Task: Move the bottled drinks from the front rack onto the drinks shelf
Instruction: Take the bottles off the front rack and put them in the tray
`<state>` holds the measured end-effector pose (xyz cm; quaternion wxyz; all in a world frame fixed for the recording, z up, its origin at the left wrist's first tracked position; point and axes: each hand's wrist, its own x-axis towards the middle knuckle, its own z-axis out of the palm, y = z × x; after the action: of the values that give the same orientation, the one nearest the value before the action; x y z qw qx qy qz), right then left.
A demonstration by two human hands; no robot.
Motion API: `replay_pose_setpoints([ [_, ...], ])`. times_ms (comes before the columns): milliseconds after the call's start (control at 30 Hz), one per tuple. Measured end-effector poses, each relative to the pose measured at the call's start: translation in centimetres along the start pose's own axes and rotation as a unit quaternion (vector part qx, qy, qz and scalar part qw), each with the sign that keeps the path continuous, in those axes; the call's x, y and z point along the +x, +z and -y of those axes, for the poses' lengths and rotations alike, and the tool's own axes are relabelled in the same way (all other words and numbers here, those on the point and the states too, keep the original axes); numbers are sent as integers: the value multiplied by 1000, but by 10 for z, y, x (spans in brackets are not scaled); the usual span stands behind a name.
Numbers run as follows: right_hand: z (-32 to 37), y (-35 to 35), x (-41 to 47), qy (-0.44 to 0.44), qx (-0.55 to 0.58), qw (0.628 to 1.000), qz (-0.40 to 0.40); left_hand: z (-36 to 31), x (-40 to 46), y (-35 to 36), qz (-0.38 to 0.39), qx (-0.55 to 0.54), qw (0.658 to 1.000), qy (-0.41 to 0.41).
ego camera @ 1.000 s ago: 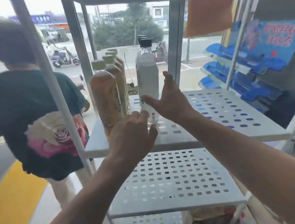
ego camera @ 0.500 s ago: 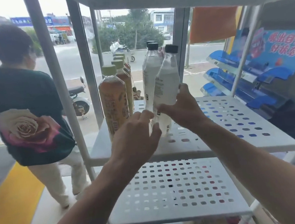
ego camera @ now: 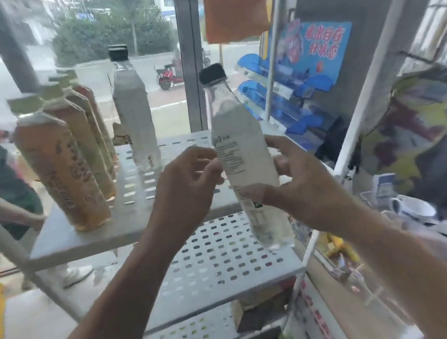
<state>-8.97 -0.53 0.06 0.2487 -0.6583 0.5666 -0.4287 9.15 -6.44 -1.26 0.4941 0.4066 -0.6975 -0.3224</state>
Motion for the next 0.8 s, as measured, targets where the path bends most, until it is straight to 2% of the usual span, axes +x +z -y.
replay_pose_setpoints([
  [167, -20, -34, -47, 21, -36, 993, -110, -26, -27, 61, 142, -145, 979, -28],
  [233, -31, -45, -64, 31, -45, 987, -151, -34, -34, 87, 198, -151, 968, -29],
  [367, -51, -62, -102, 38, -119, 967, -222, -56, -47, 141, 203, -139, 969, -25],
  [467, -63, -84, -133, 42, -99, 965, -240, -64, -54, 174, 235, -185, 953, -38],
  [567, -79, -110, -165, 64, -22, 972, -223, -70, -60, 205, 304, -263, 913, -73],
  [667, -94, -129, -198, 108, 55, 970, -212, -80, -73, 237, 366, -275, 887, -67],
  [800, -110, -147, -243, 157, 70, 955, -242, -95, -97, 277, 437, -292, 849, -55],
])
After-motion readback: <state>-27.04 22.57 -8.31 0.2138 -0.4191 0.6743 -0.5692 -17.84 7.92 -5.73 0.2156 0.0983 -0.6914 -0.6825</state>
